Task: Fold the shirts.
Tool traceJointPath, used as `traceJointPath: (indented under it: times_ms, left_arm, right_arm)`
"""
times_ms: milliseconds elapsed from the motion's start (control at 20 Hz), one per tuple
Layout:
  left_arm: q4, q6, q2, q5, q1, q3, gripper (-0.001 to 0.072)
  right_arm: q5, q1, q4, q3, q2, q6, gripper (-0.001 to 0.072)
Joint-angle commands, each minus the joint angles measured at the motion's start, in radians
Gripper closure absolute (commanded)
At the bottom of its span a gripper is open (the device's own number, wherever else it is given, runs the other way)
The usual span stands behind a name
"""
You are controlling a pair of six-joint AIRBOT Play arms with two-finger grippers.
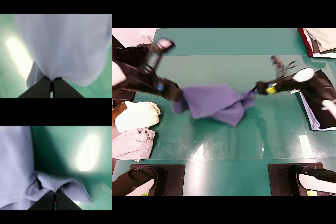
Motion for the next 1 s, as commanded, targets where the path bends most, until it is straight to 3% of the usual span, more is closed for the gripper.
traceJointPath:
  times_ms: [0, 300, 500, 700, 950]
  left_arm:
    - [0.151, 0.002, 0.001, -0.017, 0.0, 0.233, 0.0685]
    - [0.149, 0.005, 0.001, -0.043, 0.0, 0.632, 0.0685]
    - [0.045, 0.006, 0.016, -0.051, 0.0, 0.795, 0.0685]
    - [-0.09, 0.03, 0.085, 0.03, 0.0, 0.796, 0.0686]
    - [-0.092, 0.031, 0.093, 0.012, 0.0, 0.666, 0.0685]
  right_arm:
    - [0.056, -0.133, 0.001, 0.093, 0.182, 0.0, 0.0694]
    - [0.123, -0.287, 0.0, 0.456, 0.416, 0.0, 0.0694]
    - [0.123, -0.381, -0.039, 0.661, 0.528, 0.0, 0.0695]
    - [0.169, -0.508, -0.076, 0.862, 0.544, 0.001, 0.0695]
    - [0.37, -0.556, 0.002, 1.021, 0.38, 0.063, 0.0695]
